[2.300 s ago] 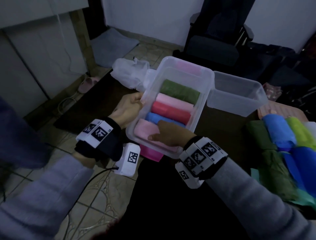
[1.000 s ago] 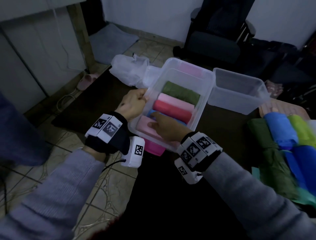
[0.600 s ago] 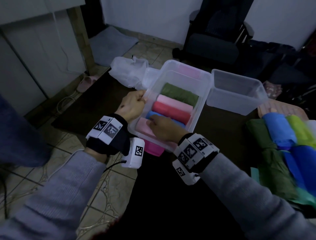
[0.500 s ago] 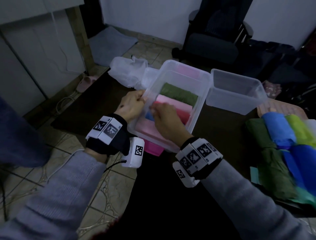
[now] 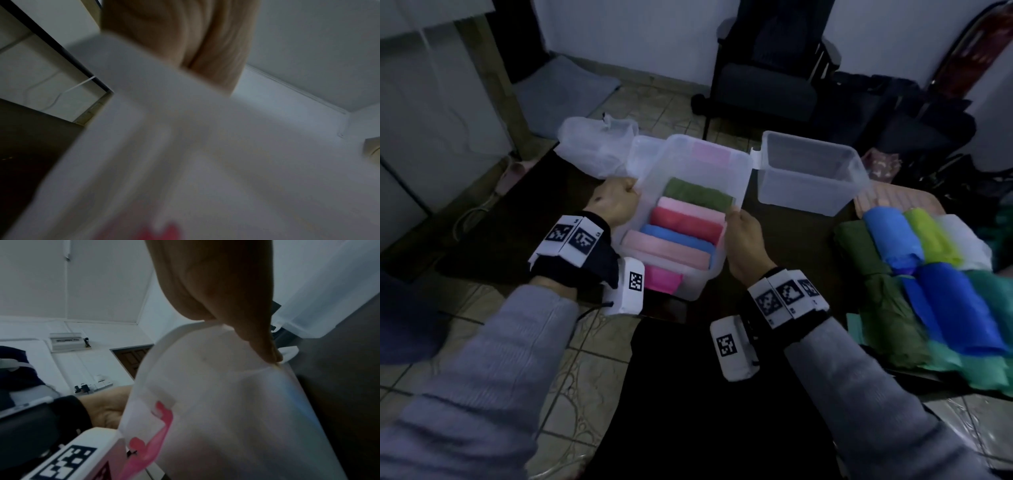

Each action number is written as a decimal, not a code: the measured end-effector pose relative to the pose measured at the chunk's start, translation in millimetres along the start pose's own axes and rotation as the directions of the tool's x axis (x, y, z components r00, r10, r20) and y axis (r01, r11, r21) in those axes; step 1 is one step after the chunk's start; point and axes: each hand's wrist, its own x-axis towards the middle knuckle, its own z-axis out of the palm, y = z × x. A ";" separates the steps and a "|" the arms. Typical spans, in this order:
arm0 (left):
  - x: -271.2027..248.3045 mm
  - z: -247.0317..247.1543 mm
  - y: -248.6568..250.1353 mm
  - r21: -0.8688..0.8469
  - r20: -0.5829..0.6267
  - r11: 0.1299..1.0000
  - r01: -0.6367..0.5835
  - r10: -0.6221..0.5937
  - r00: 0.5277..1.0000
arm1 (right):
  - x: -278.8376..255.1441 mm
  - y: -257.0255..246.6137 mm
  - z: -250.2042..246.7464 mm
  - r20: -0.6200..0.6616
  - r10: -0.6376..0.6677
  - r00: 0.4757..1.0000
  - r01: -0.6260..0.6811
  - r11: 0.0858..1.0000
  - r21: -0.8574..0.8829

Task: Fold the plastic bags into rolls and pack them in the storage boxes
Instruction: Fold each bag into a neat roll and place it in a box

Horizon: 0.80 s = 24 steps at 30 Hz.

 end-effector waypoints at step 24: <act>-98.5 63.2 122.7 -0.259 0.070 0.888 -0.379 0.409 0.910 | -15.2 35.7 -176.6 -0.462 -0.284 0.840 -0.331 0.406 -0.852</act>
